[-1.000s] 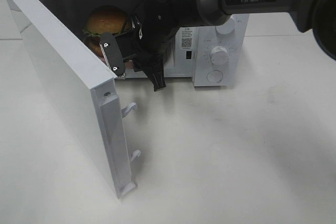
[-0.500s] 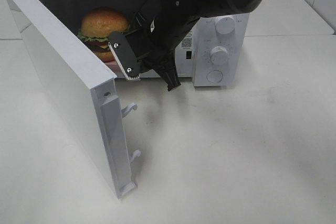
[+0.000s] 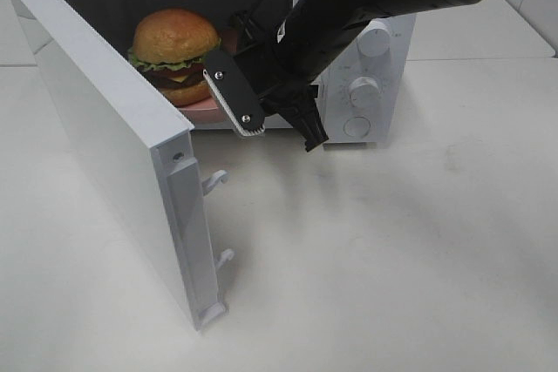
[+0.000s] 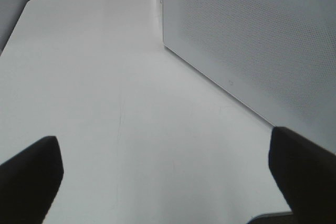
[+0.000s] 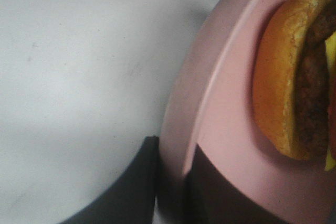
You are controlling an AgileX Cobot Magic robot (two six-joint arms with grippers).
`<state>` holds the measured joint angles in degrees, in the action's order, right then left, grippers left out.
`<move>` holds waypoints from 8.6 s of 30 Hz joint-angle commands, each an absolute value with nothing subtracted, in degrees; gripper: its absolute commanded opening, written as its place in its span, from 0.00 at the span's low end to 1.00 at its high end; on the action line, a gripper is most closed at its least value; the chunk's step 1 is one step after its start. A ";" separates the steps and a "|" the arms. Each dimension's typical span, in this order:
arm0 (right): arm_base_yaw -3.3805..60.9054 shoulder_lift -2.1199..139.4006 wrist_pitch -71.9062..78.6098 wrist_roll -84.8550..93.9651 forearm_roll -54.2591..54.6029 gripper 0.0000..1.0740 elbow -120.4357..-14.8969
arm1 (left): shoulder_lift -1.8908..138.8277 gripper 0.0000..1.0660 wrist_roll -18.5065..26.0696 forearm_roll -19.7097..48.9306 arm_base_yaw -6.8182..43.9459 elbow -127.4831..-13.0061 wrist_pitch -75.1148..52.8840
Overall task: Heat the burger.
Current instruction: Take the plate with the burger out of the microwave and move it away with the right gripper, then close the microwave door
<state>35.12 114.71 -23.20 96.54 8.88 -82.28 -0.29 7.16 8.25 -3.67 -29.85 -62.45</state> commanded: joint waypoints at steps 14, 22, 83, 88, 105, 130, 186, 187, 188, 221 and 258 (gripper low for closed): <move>34.66 104.91 -18.16 99.64 11.75 0.00 -70.99 | -0.57 0.94 7.10 8.42 -3.55 -29.68 -61.65; 34.78 98.61 -17.19 99.64 11.75 0.00 -64.46 | -0.57 0.94 7.10 8.42 -3.55 -29.68 -61.65; 34.72 44.92 -36.67 55.35 -18.96 0.02 -28.93 | -0.57 0.94 7.10 8.42 -3.55 -29.68 -61.65; 34.72 44.92 -38.33 45.61 -24.58 0.03 -28.93 | -0.57 0.94 7.10 8.42 -3.55 -29.68 -61.65; 34.72 52.25 -45.95 8.25 -39.94 0.03 -28.93 | -0.57 0.94 7.10 8.42 -3.55 -29.68 -61.65; 34.72 78.78 -46.24 -48.64 -54.14 0.04 -28.93 | -0.57 0.94 7.10 8.42 -3.55 -29.68 -61.65; 34.84 94.14 -51.34 -51.91 -47.44 0.48 -35.24 | -0.57 0.94 7.10 8.42 -3.55 -29.68 -61.65; 34.84 94.14 -51.34 -51.91 -47.44 0.48 -35.24 | -0.57 0.94 7.10 8.42 -3.55 -29.68 -61.65; 34.84 92.76 -50.88 -50.08 -46.52 0.49 -35.24 | -0.57 0.94 7.10 8.42 -3.55 -29.68 -61.65; 34.84 50.36 -53.29 -6.25 -6.47 0.74 -37.24 | -0.57 0.94 7.10 8.42 -3.55 -29.68 -61.65; 9.05 -2.18 -57.12 -4.24 -3.38 0.71 -28.59 | -0.57 0.94 7.10 8.42 -3.55 -29.68 -61.65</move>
